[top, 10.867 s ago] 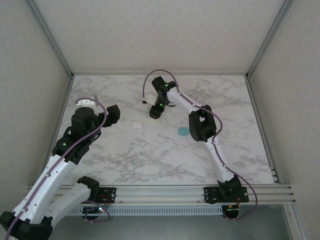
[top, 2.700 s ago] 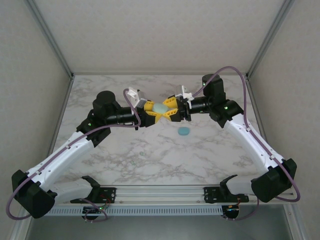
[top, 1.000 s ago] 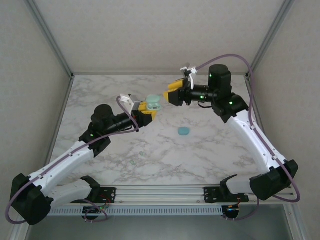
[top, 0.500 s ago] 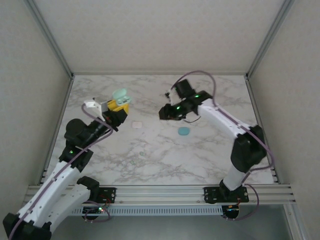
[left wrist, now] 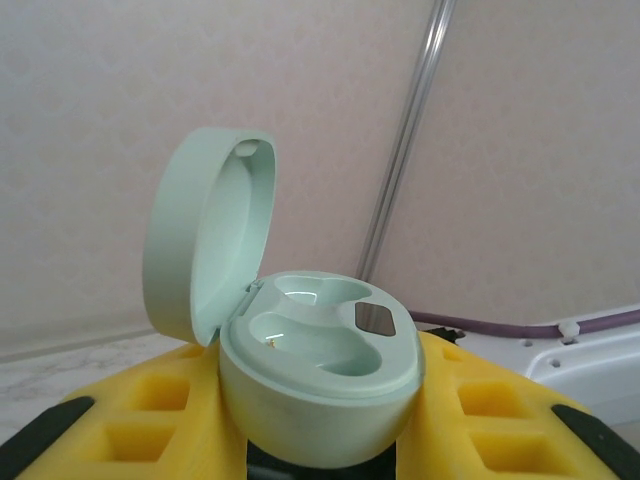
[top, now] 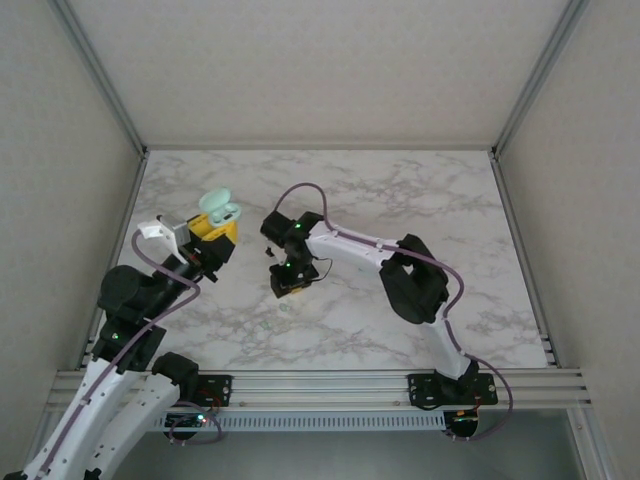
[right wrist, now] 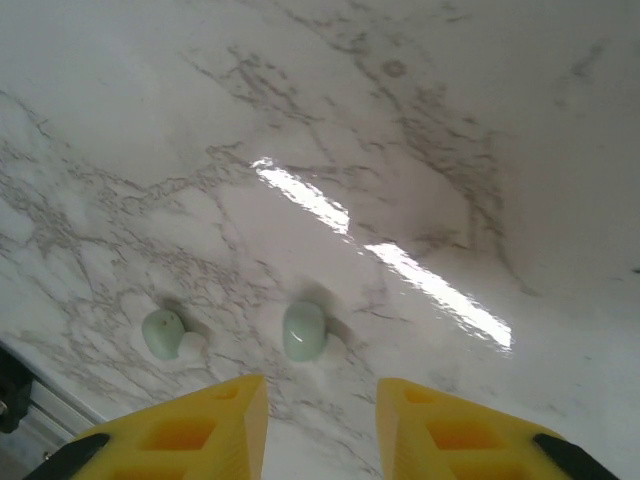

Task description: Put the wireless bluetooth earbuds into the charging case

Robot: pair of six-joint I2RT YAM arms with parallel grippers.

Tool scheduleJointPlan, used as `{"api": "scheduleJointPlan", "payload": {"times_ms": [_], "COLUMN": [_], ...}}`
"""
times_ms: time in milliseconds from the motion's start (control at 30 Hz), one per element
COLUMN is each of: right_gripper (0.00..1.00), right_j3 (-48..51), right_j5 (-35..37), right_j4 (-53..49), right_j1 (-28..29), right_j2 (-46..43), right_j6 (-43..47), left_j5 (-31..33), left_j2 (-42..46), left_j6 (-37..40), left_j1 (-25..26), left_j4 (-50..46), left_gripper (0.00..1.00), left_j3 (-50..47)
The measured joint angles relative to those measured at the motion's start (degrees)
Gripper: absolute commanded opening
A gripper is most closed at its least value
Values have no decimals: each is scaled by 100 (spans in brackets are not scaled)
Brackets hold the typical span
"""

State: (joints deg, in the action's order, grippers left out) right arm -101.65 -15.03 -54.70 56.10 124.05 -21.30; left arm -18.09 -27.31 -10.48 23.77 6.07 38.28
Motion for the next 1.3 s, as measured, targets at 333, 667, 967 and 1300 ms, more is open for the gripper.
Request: {"api": "scheduleJointPlan", "payload": {"times_ms": [333,667,967,1300], "right_gripper": [36,34,33,28], "right_j3": [-848,-1054,-1143,-1241], "right_j5": [350,498,498,608], "right_j4": [-586,-861,-955,-1014], "right_j1": [260,393,396,417], "right_j2": [693,999,1045,1191], "right_j6": [57,52,55,74], "left_j5": [-2,-4,-28,-90], "left_j2": [4,4,-42,-92], "left_j6": [85,105,105,103], "left_j1": [0,0,0,0], "left_j4": [-186,-190,-186,-186], "left_gripper": [24,24,24,24], "left_j3": [149,149,149,149]}}
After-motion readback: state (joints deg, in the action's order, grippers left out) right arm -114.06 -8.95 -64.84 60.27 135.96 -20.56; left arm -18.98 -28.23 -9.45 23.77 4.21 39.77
